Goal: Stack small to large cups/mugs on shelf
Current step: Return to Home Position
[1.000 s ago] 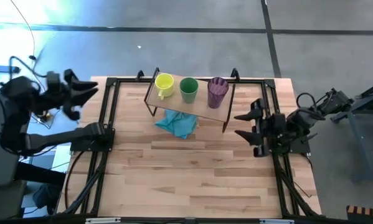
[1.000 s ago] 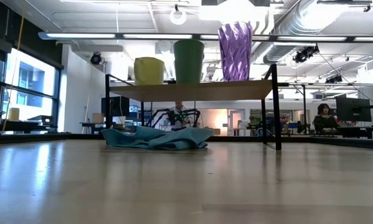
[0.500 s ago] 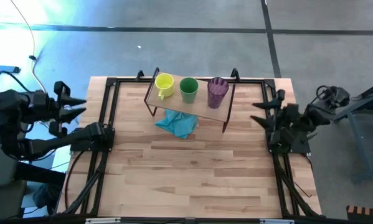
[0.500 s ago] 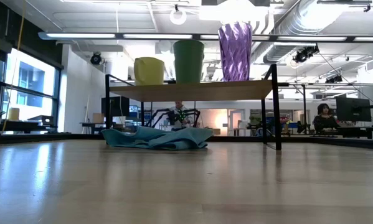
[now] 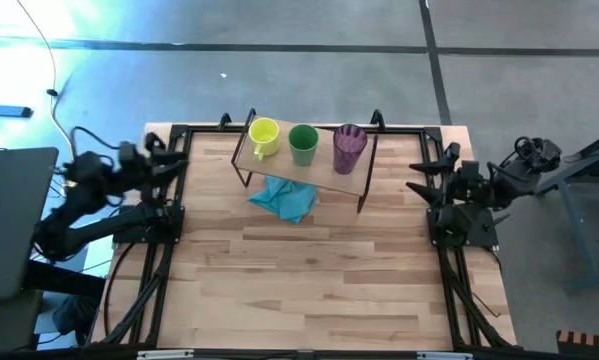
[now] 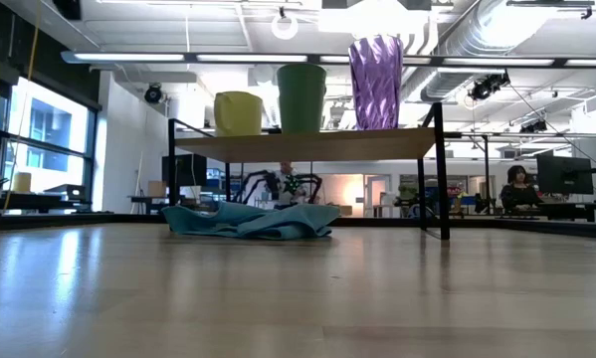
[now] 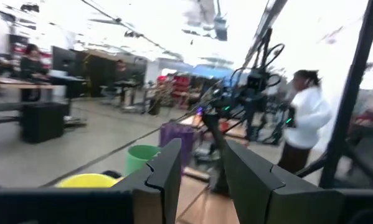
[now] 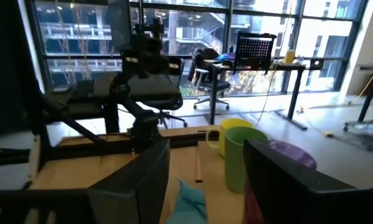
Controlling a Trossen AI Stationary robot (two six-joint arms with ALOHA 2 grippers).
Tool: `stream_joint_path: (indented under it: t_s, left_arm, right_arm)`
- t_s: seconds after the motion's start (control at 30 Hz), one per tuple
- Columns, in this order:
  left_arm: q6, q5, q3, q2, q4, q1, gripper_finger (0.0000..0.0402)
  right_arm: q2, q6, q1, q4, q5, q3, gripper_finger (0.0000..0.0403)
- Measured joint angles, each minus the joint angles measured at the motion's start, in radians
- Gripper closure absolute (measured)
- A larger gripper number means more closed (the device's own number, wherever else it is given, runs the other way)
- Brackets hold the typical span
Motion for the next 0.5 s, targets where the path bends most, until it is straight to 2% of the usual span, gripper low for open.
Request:
stream_joint_path:
  t_s: [0.07, 0.23, 0.33, 0.5]
  left_arm:
    - [-0.066, 0.004, -0.076, 0.0, 0.115, -0.001, 0.0295]
    - [-0.282, -0.073, -0.206, 0.0, 0.312, 0.0, 0.0295]
    - [-0.42, -0.078, -0.246, 0.0, 0.367, 0.0, 0.0295]
    - [-0.547, -0.02, -0.257, 0.005, 0.376, 0.0, 0.0295]
  right_arm:
    - [0.0, 0.045, 0.0, -0.001, 0.0, 0.0, 0.0206]
    - [0.002, 0.16, 0.0, -0.065, 0.013, 0.0, 0.0206]
    - [0.001, 0.234, 0.0, -0.108, 0.049, 0.0, 0.0206]
    - [0.001, 0.269, 0.0, -0.277, 0.026, 0.0, 0.0206]
